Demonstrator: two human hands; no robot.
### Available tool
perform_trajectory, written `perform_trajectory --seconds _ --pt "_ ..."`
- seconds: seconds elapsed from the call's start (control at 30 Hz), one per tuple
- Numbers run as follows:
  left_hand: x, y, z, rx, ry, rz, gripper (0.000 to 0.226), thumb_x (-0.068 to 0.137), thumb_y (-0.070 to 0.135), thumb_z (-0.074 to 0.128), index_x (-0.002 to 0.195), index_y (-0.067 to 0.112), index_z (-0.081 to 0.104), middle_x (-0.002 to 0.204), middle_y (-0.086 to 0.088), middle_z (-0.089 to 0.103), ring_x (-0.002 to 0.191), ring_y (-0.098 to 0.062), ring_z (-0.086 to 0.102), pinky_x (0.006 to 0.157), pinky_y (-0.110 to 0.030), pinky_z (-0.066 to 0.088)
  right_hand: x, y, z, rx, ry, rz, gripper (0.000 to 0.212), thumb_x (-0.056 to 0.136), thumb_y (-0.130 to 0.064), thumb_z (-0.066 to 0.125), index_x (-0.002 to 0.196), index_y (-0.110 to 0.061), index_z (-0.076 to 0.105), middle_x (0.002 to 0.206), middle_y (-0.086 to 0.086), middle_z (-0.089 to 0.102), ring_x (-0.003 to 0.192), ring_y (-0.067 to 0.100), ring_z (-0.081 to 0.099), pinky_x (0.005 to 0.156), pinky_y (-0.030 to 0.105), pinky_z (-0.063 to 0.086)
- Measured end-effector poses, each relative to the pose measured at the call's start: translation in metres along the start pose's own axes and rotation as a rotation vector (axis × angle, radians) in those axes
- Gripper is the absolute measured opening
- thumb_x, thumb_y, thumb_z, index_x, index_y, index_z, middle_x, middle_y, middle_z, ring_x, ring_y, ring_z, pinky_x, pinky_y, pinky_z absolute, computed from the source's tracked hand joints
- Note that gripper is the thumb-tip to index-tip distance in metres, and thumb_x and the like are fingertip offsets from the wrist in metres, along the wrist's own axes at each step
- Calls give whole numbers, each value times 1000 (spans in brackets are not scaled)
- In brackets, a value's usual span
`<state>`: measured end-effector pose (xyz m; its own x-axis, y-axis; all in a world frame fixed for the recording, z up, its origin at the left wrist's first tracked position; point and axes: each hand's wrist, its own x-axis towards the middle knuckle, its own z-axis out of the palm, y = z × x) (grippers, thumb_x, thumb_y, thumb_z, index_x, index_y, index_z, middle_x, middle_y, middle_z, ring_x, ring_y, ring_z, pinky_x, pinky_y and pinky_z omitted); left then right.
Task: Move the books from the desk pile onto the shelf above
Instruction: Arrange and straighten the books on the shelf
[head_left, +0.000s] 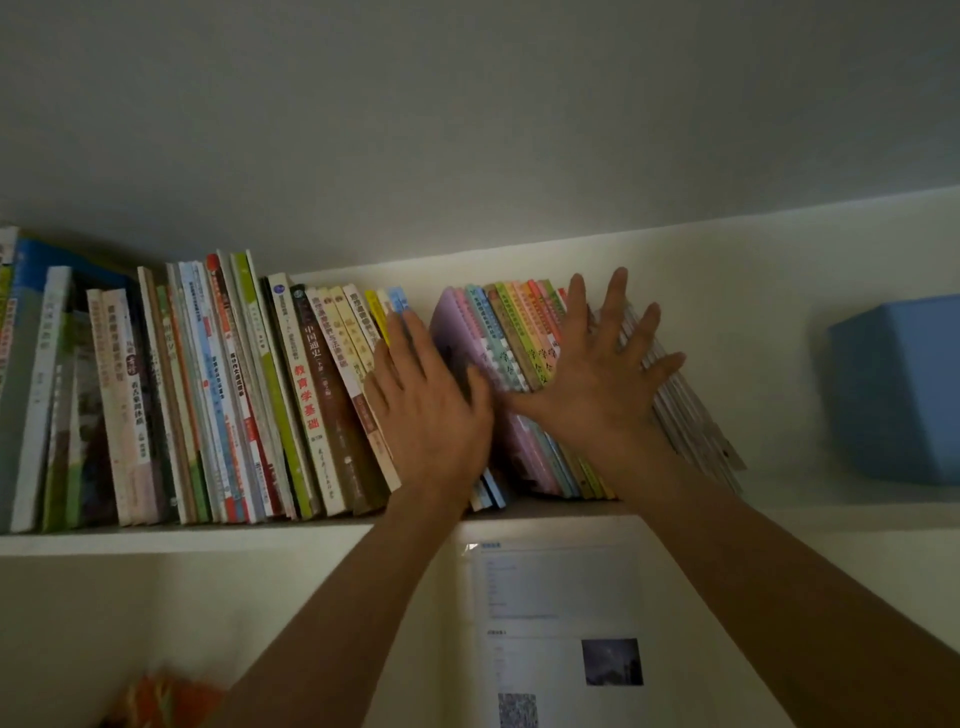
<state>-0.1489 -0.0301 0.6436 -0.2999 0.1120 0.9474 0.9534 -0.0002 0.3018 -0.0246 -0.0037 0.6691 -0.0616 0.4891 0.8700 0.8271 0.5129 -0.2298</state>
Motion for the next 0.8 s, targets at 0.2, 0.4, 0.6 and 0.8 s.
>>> perform_trajectory --seconds 0.2,0.4,0.6,0.8 --pt "18 -16 5 102 -198 99 70 98 46 10 146 2 -14 155 -15 -17 142 -26 -20 113 -40 -15 -7 28 -19 241 3 -123 120 68 -65 67 146 -34 -20 156 2 -23 143 37 2 110 59 15" --pt "2 -48 -21 195 -450 376 125 61 91 17 142 6 -26 150 -11 -31 134 -20 -34 106 -38 -22 -13 80 -31 371 -273 6 109 64 -66 58 147 -34 -3 138 11 48 110 30 59 96 42 44" --pt "8 -44 -22 278 -449 399 134 48 87 25 142 6 -27 151 -10 -30 134 -19 -33 104 -43 -22 -11 67 -7 313 -39 -34 44 86 -59 46 108 -21 40 83 -3 60 67 14 61 60 31 53" --pt "8 -47 -9 269 -354 393 144 42 94 28 144 5 -24 151 -12 -31 138 -26 -30 106 -46 -21 -11 26 11 303 193 35 45 91 -54 45 115 -15 42 91 3 56 78 25 59 72 39 53"
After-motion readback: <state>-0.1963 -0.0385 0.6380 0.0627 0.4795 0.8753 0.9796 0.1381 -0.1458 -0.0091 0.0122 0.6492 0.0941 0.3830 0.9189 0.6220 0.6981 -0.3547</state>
